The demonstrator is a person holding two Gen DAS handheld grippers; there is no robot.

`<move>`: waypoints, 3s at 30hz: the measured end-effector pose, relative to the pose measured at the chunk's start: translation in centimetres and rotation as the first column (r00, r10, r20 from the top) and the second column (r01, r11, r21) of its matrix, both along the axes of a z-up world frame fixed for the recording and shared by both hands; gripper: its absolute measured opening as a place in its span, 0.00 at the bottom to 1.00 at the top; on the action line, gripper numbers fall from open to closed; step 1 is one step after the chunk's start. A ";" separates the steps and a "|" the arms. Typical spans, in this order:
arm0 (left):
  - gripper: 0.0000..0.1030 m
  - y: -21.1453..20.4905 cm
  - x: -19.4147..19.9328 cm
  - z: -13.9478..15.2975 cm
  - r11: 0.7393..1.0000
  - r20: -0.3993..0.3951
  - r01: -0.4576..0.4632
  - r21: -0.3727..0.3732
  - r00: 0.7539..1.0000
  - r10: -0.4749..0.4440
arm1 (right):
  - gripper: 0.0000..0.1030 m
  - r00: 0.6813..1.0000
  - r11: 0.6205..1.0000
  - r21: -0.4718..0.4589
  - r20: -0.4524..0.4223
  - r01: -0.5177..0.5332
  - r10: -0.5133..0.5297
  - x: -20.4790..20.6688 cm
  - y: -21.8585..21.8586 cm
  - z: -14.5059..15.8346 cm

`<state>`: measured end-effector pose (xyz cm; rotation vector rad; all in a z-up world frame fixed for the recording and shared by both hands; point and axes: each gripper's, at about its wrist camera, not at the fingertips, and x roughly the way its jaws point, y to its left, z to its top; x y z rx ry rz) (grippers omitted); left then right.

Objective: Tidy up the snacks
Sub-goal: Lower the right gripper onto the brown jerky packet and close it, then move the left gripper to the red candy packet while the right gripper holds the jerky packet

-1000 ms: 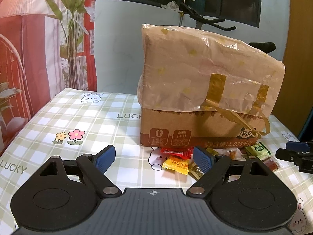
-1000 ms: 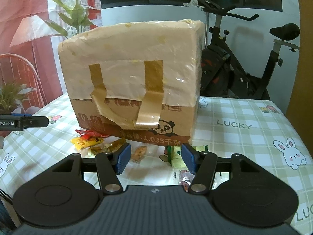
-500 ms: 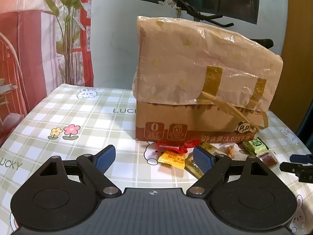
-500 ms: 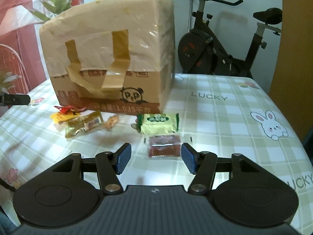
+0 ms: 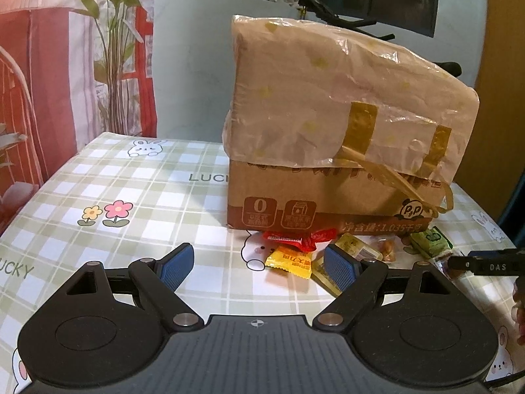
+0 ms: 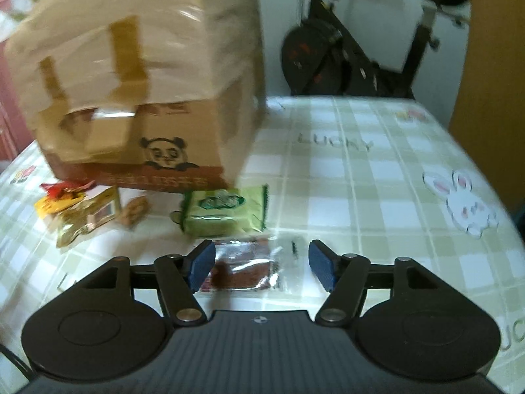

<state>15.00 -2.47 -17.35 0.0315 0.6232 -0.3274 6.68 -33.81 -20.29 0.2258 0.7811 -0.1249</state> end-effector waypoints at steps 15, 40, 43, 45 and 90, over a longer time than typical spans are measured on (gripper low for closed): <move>0.85 0.3 0.1 0.0 1.000 -0.015 -0.004 -0.016 1.000 0.004 | 0.66 0.995 0.989 0.112 0.004 -0.099 0.099 -2.2 4.7 0.6; 0.85 0.7 0.1 -0.1 0.999 -0.023 -0.015 -0.030 1.000 0.015 | 0.65 0.937 0.918 -0.185 -0.061 -0.349 0.344 -2.7 6.5 1.3; 0.85 0.6 0.1 -0.2 1.000 -0.024 -0.011 -0.028 1.000 0.010 | 0.65 0.929 0.909 -0.192 -0.060 -0.369 0.365 -2.5 6.9 1.3; 0.85 0.6 0.1 -0.3 1.000 -0.026 -0.010 -0.026 1.000 0.010 | 0.65 0.930 0.913 -0.183 -0.045 -0.366 0.364 -2.0 7.1 1.2; 0.76 -1.8 1.7 -2.1 0.989 -0.031 0.136 0.054 0.990 -0.135 | 0.48 0.955 0.961 -0.069 0.117 -0.267 0.273 -1.0 8.6 -0.7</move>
